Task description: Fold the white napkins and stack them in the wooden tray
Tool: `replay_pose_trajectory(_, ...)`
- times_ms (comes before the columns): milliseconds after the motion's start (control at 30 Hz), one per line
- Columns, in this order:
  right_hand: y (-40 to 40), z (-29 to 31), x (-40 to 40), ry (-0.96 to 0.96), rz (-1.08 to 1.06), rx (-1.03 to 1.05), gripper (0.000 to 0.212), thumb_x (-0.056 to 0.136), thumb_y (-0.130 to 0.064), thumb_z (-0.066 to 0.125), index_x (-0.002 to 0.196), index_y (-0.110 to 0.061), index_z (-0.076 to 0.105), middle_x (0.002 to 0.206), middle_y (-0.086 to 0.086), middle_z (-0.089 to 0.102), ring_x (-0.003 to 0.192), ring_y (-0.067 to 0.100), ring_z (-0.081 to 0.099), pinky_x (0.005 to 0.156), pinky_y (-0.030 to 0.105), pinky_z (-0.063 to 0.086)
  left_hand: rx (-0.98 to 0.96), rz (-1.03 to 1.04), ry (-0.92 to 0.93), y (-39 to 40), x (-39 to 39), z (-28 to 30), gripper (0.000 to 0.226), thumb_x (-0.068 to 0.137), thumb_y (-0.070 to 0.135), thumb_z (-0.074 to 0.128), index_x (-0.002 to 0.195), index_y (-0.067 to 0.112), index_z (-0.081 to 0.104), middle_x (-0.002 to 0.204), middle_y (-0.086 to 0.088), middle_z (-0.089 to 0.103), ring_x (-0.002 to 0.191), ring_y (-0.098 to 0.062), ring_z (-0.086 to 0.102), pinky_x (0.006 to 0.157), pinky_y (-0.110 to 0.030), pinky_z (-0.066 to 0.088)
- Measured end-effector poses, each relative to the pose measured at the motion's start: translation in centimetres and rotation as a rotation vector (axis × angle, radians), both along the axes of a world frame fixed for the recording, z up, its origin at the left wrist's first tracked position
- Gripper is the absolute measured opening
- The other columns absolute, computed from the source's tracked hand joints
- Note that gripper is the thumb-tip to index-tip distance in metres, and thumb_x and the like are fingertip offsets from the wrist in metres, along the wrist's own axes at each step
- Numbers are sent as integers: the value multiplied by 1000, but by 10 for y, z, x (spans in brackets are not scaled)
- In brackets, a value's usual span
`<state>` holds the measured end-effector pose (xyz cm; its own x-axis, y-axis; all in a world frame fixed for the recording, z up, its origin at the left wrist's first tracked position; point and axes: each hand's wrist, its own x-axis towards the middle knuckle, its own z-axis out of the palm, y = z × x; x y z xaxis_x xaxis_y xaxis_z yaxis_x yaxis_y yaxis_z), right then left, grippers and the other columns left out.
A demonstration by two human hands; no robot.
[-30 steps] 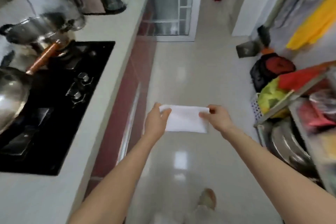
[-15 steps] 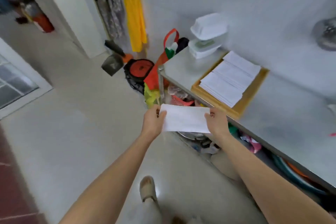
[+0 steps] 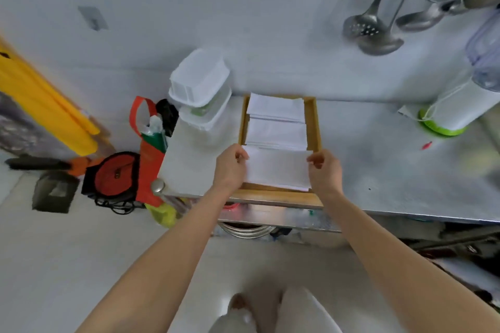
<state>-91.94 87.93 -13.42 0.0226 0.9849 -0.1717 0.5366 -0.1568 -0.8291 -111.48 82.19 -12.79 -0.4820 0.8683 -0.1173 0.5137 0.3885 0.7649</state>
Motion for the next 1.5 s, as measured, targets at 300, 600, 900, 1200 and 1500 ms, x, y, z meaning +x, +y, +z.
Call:
replay_pose_trajectory(300, 99, -14, -36, -121, 121, 49, 42, 89, 4, 46, 128, -9, 50, 126, 5, 51, 113, 20, 51, 91, 25, 41, -119, -156, 34, 106, -19, -13, 48, 91, 10, 58, 137, 13, 44, 134, -7, 43, 113, -16, 48, 84, -12, 30)
replay_pose_trajectory(600, 133, -64, -31, -551, 401, 3, 43, 98, -12, 45, 141, -16, 39, 143, 0, 32, 129, 21, 38, 107, 32, 40, -288, -335, 388, 146, -16, -49, 41, 94, 13, 53, 133, 12, 42, 135, -5, 37, 123, -20, 43, 94, -26, 42)
replay_pose_trajectory(900, 131, -51, -16, -697, 436, 117, 39, 102, -21, 36, 141, -18, 37, 153, 1, 28, 138, 21, 29, 113, 36, 28, -262, -620, 820, 175, -23, -33, 37, 92, 20, 51, 129, 15, 50, 147, -6, 30, 138, -25, 26, 112, -36, 25)
replay_pose_trajectory(1200, -8, -25, 78, -674, -310, 15, 30, 86, -5, 54, 115, -4, 60, 110, 17, 59, 99, 40, 58, 83, 43, 42, -66, -1401, 795, 151, 84, 18, 19, 95, 13, 45, 108, 12, 59, 108, -8, 61, 100, -30, 60, 76, -38, 50)
replay_pose_trajectory(1500, -298, 16, 174, -697, -1079, -238, 22, 91, -11, 47, 105, -9, 63, 100, 10, 60, 93, 36, 59, 75, 38, 46, 313, -2069, 982, -26, 286, 40, 28, 95, 24, 48, 118, 13, 57, 121, -10, 59, 115, -30, 55, 87, -39, 45)
